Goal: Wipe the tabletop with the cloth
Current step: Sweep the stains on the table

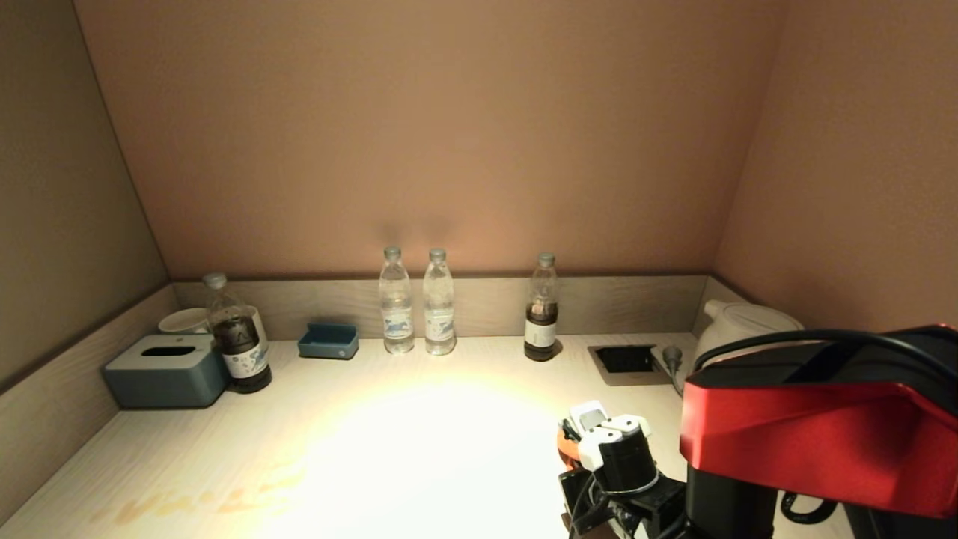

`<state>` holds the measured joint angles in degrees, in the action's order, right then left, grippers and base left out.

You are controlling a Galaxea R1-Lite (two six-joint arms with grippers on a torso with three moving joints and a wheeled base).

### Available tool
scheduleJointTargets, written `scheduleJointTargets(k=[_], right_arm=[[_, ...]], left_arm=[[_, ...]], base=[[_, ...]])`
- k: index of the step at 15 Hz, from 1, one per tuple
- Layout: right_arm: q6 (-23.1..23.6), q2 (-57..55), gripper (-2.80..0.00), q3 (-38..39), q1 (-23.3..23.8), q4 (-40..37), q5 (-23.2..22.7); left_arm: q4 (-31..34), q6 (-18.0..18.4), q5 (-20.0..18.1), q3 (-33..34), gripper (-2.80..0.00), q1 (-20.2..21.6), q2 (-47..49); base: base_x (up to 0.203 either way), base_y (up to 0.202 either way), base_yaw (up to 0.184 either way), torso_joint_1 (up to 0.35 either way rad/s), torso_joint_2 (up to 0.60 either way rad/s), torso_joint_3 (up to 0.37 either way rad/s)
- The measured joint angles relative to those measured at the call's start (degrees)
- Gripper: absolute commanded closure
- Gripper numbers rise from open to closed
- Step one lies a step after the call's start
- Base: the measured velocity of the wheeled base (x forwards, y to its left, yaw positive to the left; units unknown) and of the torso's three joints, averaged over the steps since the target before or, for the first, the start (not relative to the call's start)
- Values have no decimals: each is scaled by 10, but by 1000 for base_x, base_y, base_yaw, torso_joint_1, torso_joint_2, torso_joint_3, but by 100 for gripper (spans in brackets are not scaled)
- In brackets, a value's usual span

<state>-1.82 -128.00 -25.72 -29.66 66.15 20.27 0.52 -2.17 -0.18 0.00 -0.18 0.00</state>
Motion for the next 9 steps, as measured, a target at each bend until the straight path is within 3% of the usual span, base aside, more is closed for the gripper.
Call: scheduleJointTargets(k=[9], right_arm=[[24,-29,0,-205,-173,-89,39]], left_arm=[[0,0,0,0,0,0,0]], base=[[0,0,0,0,0,0]])
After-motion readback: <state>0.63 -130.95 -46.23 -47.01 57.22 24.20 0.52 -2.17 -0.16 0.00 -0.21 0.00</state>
